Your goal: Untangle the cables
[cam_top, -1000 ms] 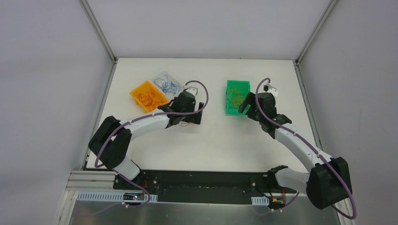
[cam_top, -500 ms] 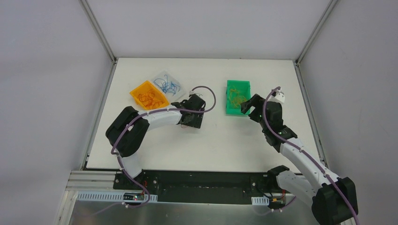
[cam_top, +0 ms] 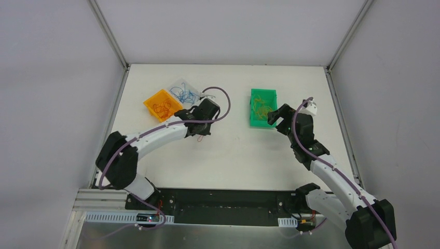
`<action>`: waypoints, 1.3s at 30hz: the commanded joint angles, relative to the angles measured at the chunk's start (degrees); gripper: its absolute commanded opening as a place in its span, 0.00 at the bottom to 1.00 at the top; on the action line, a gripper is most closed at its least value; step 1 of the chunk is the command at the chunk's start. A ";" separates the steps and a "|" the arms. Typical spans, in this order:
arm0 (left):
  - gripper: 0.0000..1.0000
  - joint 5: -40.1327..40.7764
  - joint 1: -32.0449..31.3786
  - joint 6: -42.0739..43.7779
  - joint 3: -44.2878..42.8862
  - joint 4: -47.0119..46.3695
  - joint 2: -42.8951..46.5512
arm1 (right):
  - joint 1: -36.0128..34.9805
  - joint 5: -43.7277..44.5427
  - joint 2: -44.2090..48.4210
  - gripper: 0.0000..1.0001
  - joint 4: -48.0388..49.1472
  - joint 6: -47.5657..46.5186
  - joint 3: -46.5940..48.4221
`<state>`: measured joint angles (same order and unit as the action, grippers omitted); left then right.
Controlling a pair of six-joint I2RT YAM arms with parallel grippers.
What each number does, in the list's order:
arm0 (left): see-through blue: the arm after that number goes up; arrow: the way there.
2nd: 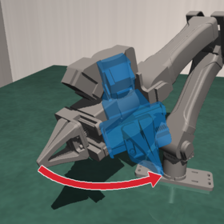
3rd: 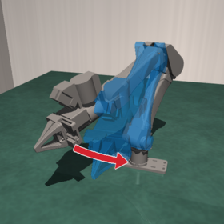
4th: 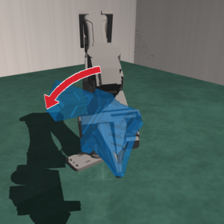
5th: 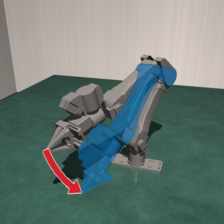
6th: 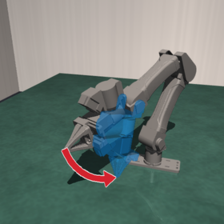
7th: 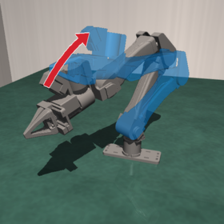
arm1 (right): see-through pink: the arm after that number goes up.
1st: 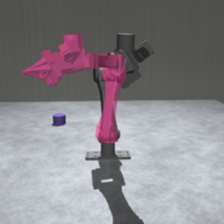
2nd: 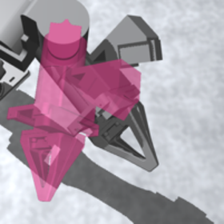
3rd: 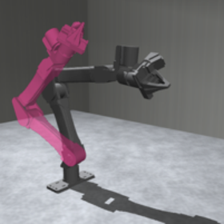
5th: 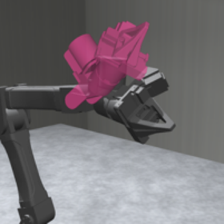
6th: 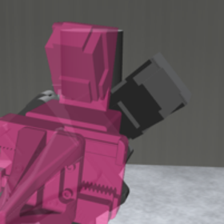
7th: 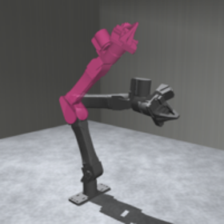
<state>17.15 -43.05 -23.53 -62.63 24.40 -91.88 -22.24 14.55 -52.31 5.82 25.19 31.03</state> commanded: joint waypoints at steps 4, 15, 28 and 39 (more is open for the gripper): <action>0.00 12.62 7.43 -3.97 0.11 7.74 14.09 | 0.12 0.56 -0.20 0.86 2.22 0.97 0.43; 0.00 16.22 24.25 -8.51 -2.63 5.35 13.74 | 0.18 0.33 -0.96 0.86 2.01 1.09 0.70; 0.00 3.13 35.08 -11.13 -11.00 -2.33 -5.49 | 0.14 0.74 -0.94 0.86 2.00 0.83 0.60; 0.53 -3.19 36.94 -9.30 -9.56 -3.71 -1.94 | 0.12 0.27 -2.45 0.86 2.18 1.12 1.05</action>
<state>16.84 -5.65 -33.28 -72.38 21.74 -100.97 -22.24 14.50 -54.41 5.80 25.54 31.03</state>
